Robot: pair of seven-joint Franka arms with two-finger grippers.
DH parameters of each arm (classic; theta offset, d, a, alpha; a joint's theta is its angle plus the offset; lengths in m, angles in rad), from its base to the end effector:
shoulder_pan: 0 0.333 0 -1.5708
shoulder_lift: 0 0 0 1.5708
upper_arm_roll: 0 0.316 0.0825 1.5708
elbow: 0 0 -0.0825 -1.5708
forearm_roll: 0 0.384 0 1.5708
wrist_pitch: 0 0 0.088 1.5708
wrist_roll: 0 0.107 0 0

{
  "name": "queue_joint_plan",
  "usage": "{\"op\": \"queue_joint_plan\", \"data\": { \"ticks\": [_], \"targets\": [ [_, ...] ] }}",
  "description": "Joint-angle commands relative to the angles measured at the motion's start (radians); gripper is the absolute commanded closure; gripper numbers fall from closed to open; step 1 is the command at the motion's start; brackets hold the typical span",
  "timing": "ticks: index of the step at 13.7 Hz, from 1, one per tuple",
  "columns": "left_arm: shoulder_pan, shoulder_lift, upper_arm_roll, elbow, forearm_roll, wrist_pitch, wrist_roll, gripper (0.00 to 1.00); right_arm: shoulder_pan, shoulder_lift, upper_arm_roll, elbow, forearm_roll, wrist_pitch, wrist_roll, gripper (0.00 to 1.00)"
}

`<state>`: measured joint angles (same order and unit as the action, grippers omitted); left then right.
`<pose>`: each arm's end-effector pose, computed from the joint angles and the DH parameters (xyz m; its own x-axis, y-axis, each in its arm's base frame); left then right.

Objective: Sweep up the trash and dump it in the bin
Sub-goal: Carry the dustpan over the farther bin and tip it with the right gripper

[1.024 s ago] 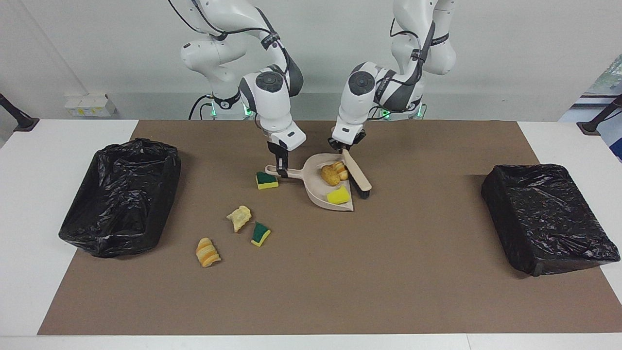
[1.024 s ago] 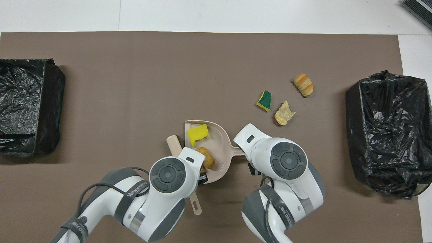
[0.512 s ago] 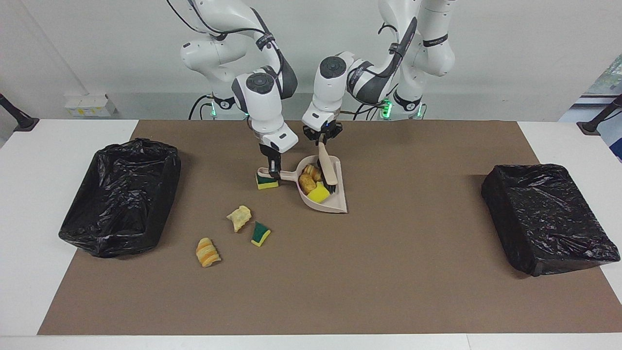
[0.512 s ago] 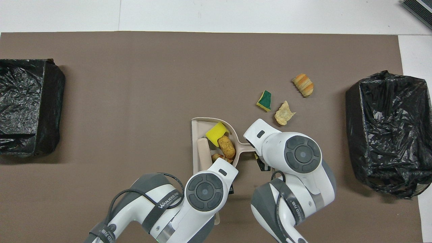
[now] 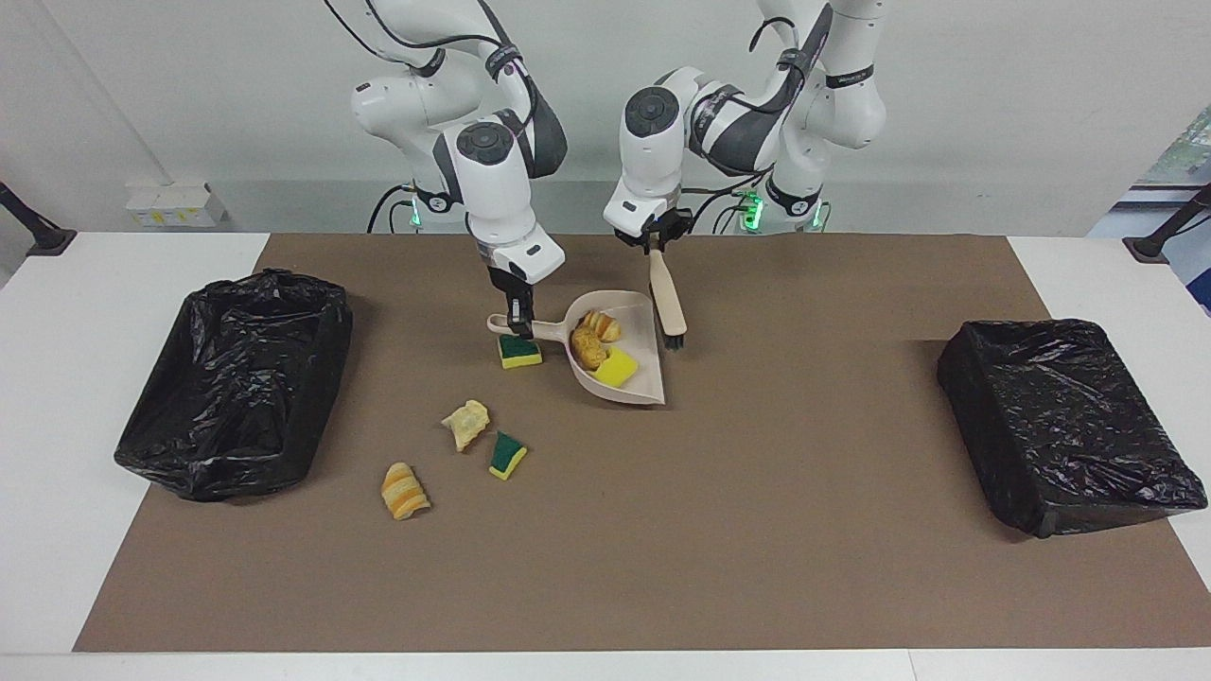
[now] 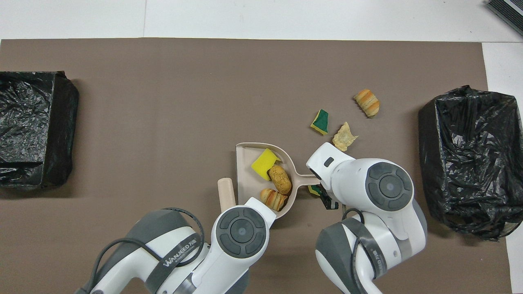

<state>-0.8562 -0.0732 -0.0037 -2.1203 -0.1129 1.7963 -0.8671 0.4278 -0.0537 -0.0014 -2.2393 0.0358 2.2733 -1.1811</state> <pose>0.3172 -0.3830 0.4264 0.9695 0.0602 -0.2375 0.0308 -0.9916 -0.1256 0.4765 0.2174 0.4000 -0.0168 0.9980 0.0603 0.9975 0.0126 0.0696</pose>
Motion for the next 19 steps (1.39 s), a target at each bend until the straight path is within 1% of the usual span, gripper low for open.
{"op": "queue_joint_plan", "data": {
  "ticks": [1,2,3,4,5,7,9,11,12,14,17,19],
  "targets": [
    [-0.053,-0.124,-0.015,-0.155,0.013,0.020,-0.007,1.00,-0.056,-0.028,0.001,0.038,0.036,-0.096,-0.093,1.00],
    [-0.081,-0.175,-0.015,-0.226,0.013,0.049,-0.010,1.00,-0.095,-0.028,-0.002,0.068,0.036,-0.148,-0.124,1.00],
    [-0.101,-0.207,-0.016,-0.271,0.006,0.070,-0.023,1.00,-0.134,-0.026,0.000,0.093,0.038,-0.190,-0.159,1.00],
    [-0.128,-0.215,-0.016,-0.300,-0.004,0.102,-0.044,1.00,-0.167,-0.026,-0.002,0.116,0.050,-0.225,-0.196,1.00],
    [-0.162,-0.206,-0.016,-0.318,-0.033,0.154,-0.081,1.00,-0.207,-0.023,-0.003,0.138,0.058,-0.256,-0.228,1.00],
    [-0.225,-0.194,-0.016,-0.348,-0.045,0.247,-0.131,1.00,-0.294,-0.014,-0.005,0.180,0.056,-0.285,-0.258,1.00],
    [-0.264,-0.181,-0.016,-0.362,-0.054,0.284,-0.133,1.00,-0.374,0.018,-0.005,0.243,0.052,-0.313,-0.311,1.00],
    [-0.267,-0.165,-0.016,-0.368,-0.077,0.311,-0.130,1.00,-0.454,0.063,-0.005,0.326,0.041,-0.386,-0.325,1.00],
    [-0.291,-0.146,-0.016,-0.369,-0.077,0.320,-0.132,1.00,-0.489,0.084,-0.005,0.367,0.036,-0.418,-0.362,1.00],
    [-0.294,-0.145,-0.015,-0.372,-0.079,0.321,-0.132,1.00,-0.569,0.119,-0.008,0.444,0.029,-0.461,-0.438,1.00],
    [-0.297,-0.145,-0.016,-0.378,-0.086,0.324,-0.128,1.00,-0.649,0.124,-0.006,0.503,-0.086,-0.465,-0.543,1.00],
    [-0.297,-0.145,-0.015,-0.382,-0.086,0.324,-0.116,0.97,-0.708,0.124,-0.006,0.521,-0.125,-0.463,-0.632,1.00]
  ]
}}
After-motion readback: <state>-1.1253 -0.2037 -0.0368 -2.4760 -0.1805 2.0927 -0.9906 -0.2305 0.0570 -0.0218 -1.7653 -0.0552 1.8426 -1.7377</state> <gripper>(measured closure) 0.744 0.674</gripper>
